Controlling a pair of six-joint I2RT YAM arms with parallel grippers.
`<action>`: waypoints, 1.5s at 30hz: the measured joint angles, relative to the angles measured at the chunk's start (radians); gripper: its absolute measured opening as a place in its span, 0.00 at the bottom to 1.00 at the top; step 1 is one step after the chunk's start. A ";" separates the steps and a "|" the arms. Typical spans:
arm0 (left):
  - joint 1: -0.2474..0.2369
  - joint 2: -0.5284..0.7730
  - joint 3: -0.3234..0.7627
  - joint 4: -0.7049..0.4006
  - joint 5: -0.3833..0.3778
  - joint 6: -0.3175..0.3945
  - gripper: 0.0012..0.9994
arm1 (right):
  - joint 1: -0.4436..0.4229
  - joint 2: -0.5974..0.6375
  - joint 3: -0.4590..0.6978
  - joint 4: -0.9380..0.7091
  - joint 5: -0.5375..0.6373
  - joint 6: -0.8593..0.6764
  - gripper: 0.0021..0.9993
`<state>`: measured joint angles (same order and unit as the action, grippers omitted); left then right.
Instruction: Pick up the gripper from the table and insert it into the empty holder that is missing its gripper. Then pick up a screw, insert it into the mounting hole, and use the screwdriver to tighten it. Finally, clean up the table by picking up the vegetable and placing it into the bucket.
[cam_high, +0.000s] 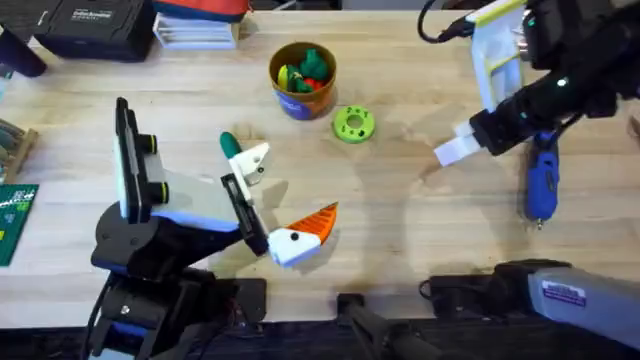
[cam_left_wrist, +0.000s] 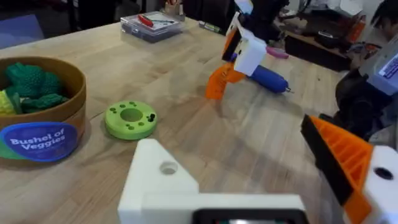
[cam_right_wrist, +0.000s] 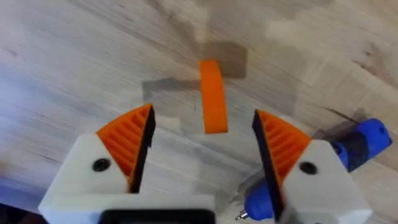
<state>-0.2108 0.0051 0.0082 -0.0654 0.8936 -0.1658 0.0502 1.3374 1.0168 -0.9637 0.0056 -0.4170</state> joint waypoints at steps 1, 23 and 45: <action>0.000 0.000 0.000 0.000 0.000 0.000 0.99 | 0.000 0.011 0.000 0.000 0.000 0.002 0.90; 0.000 0.000 0.000 0.000 0.000 0.000 0.99 | 0.000 0.071 0.000 0.006 -0.003 0.027 0.01; 0.000 0.000 0.000 0.000 0.000 0.000 0.99 | 0.001 -0.218 0.020 0.045 -0.636 0.318 0.01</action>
<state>-0.2108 0.0055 0.0082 -0.0658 0.8940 -0.1658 0.0515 1.1191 1.0370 -0.9186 -0.6301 -0.0991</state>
